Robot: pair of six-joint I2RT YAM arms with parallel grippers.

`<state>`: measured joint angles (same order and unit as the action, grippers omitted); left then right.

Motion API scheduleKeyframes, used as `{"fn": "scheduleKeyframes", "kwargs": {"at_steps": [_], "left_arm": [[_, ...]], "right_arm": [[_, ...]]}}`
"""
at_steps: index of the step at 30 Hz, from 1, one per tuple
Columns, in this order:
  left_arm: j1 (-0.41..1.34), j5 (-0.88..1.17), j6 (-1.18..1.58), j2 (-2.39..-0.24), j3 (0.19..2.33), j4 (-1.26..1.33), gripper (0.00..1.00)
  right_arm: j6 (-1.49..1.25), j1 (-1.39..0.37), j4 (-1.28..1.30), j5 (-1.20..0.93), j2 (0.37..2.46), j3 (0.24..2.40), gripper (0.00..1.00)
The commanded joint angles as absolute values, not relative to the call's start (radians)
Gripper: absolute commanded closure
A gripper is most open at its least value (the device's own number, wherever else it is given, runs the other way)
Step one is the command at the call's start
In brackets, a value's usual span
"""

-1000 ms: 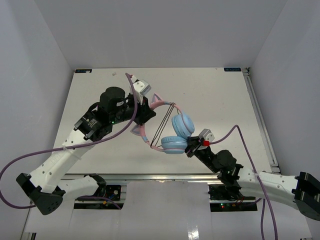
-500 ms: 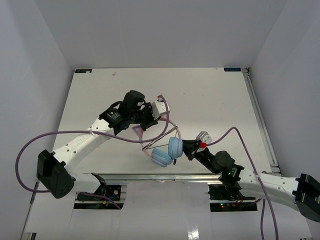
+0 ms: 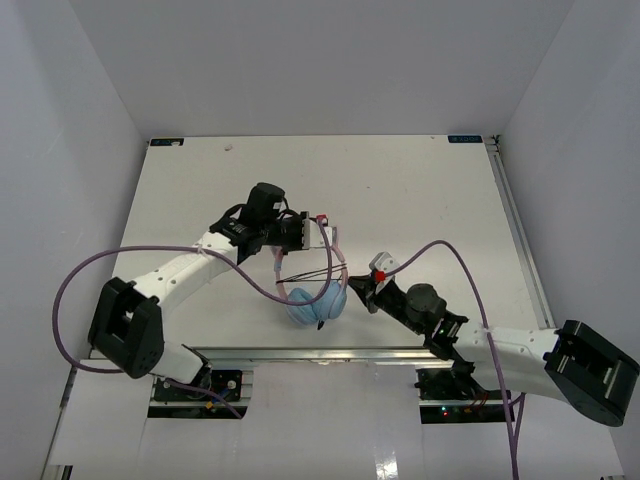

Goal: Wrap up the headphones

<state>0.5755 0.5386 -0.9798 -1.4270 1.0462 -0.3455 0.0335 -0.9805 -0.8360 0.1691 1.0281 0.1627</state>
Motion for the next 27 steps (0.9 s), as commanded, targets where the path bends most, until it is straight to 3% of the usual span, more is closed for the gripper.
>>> {"fn": "scheduleKeyframes", "kwargs": {"at_steps": [1,5,11,23,27], "left_arm": [[0.540,0.584,-1.219,-1.547,1.105,-0.487,1.00],[0.541,0.648,-1.267,-1.658,1.190,-0.582,1.00],[0.541,0.483,-1.250,-1.783,1.179,-0.544,1.00],[0.546,0.356,-1.221,-1.907,1.238,-0.516,1.00],[0.548,0.376,-1.223,-1.914,1.242,-0.496,0.89]], "right_arm": [[0.117,-0.889,-0.882,0.123,1.084,0.230,0.92],[0.144,-0.848,-0.891,0.066,1.170,0.267,0.92],[0.143,-0.801,-0.925,0.028,1.296,0.276,0.92],[0.111,-0.682,-1.043,-0.076,1.500,0.308,0.89],[0.107,-0.649,-1.070,-0.124,1.546,0.325,0.86]]}}
